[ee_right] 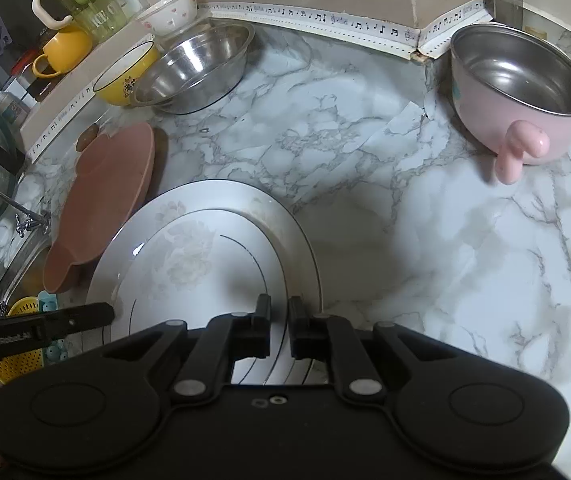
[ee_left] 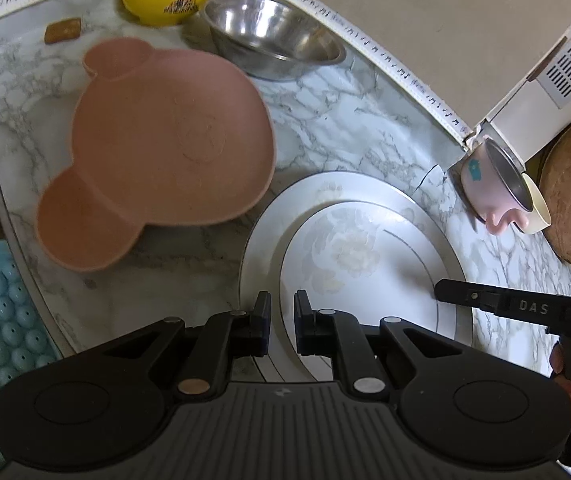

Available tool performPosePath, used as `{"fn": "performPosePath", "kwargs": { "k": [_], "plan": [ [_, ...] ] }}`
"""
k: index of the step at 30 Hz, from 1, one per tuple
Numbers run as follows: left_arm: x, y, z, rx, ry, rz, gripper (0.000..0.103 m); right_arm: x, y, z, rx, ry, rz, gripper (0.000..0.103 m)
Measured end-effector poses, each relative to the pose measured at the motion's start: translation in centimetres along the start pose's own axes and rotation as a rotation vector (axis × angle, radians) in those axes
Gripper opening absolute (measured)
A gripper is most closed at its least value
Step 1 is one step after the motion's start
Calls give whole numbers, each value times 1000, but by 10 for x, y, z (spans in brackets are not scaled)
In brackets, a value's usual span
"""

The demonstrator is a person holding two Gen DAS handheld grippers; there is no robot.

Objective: Organize plates and bowls

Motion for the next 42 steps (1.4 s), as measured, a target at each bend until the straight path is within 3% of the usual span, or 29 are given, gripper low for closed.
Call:
{"fn": "performPosePath", "kwargs": {
  "k": [8, 13, 25, 28, 29, 31, 32, 33, 34, 35, 40, 42],
  "plan": [
    [13, -5, -1, 45, 66, 9, 11, -7, 0, 1, 18, -47, -50, 11],
    [23, -13, -1, 83, 124, 20, 11, -12, -11, 0, 40, -63, -35, 11],
    [40, -41, -2, 164, 216, 24, 12, -54, -51, -6, 182, -180, -33, 18],
    [41, -46, -2, 173, 220, 21, 19, -60, -55, -10, 197, -184, -33, 20],
    [41, -48, -2, 181, 222, 24, 27, -61, -56, -11, 202, -183, -38, 22],
    [41, -55, -3, 202, 229, 27, 42, -64, -59, -13, 218, -185, -46, 30],
    [41, -58, -4, 216, 230, 29, 57, -66, -61, -14, 226, -185, -50, 37],
    [40, -62, -4, 232, 230, 30, 66, -68, -64, -15, 236, -187, -50, 54],
    [40, -65, -5, 249, 230, 29, 67, -70, -66, -16, 247, -191, -45, 72],
    [39, -69, -5, 258, 233, 31, 67, -72, -68, -17, 258, -195, -39, 78],
    [32, -80, -3, 284, 245, 47, 68, -82, -77, -19, 287, -217, -49, 88],
    [26, -87, -1, 307, 237, 56, 79, -86, -82, -18, 313, -223, -50, 95]
  ]
}}
Point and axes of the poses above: each gripper's, at about its wrist camera, not at the fingertips, and y roughly the way its jaws point, x to its right, z to its top, the point moved 4 cm from there along y, roughly the way its jaws point, and after that the axes turned 2 degrees about -x, right-handed, at the moved point
